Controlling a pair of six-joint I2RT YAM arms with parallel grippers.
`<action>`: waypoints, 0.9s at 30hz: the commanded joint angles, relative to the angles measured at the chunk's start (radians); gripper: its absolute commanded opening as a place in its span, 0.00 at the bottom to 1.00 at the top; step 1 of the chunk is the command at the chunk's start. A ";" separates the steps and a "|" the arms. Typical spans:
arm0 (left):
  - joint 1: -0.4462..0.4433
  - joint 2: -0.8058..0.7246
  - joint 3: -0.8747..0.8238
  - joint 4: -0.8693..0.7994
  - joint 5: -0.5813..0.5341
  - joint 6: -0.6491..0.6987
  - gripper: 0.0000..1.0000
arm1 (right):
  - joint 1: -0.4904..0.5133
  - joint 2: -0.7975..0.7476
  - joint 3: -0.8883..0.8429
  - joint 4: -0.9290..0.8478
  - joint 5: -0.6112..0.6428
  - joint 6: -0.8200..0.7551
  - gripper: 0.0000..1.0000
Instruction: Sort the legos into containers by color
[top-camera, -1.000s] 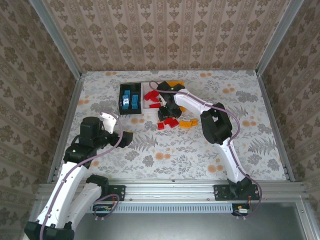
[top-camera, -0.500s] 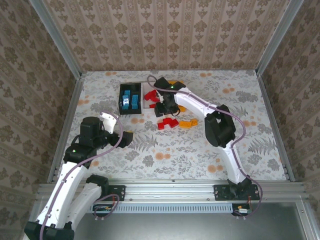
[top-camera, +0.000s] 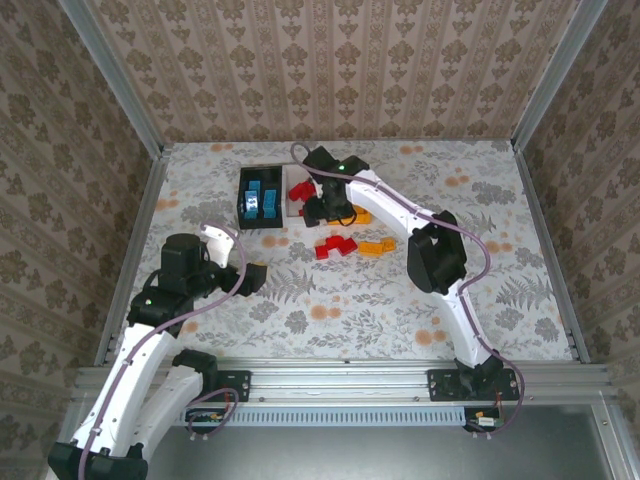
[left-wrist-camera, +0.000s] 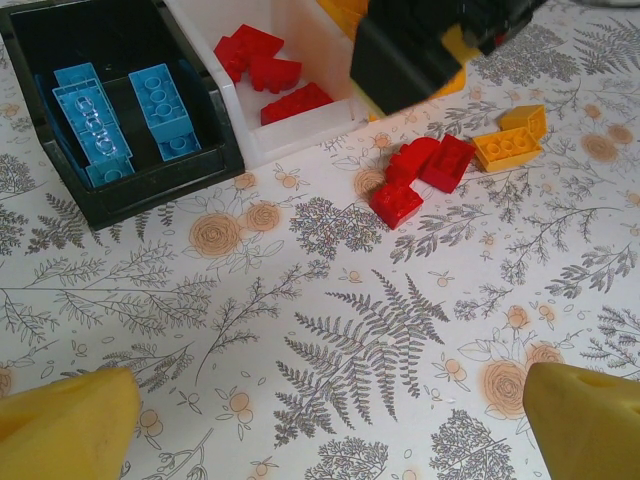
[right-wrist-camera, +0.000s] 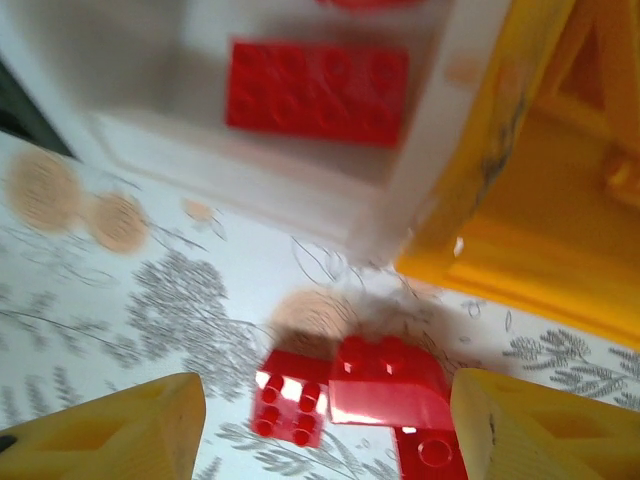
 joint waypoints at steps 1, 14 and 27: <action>-0.008 -0.007 0.012 0.011 0.020 0.001 1.00 | 0.006 0.023 -0.024 -0.046 0.054 -0.024 0.69; -0.008 -0.006 0.014 0.007 0.011 0.002 1.00 | -0.005 0.116 -0.001 -0.054 0.058 -0.032 0.72; -0.009 -0.008 0.015 0.006 0.013 0.002 1.00 | -0.006 0.109 -0.047 -0.061 0.074 -0.020 0.65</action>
